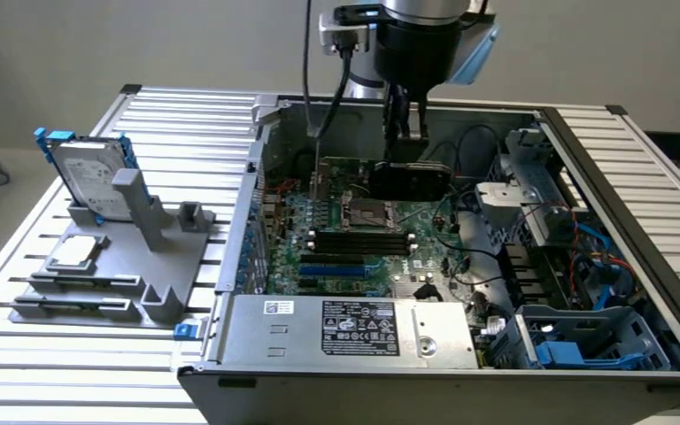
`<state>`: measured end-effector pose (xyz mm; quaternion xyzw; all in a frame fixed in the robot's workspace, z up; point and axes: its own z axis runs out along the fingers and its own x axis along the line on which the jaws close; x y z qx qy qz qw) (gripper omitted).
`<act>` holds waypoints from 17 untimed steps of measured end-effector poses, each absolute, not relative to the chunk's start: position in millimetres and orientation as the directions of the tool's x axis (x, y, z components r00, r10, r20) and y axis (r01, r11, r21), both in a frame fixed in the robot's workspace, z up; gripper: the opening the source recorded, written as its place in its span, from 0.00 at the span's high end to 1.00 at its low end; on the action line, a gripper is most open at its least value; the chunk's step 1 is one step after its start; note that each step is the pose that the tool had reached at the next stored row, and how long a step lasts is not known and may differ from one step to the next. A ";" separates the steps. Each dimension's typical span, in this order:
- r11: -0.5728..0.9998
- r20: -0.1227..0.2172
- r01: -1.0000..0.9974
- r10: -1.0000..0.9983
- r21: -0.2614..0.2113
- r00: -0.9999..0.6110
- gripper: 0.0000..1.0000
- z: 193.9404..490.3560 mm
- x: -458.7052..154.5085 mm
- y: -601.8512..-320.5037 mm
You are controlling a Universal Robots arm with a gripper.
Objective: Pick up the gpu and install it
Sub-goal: 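Insert the gpu into the slot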
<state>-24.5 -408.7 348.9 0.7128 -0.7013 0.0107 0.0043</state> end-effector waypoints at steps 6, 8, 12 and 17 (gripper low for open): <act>-0.020 0.022 -0.999 -1.000 -0.038 0.019 0.73 343.8 -40.5 -409.4; -0.021 0.022 -0.999 -1.000 -0.042 0.020 0.73 342.6 -44.7 -411.6; -0.024 0.022 -0.999 -0.999 -0.043 0.023 0.73 340.7 -48.2 -418.8; -0.026 0.022 -0.999 -0.999 -0.043 0.025 0.73 337.3 -54.6 -428.6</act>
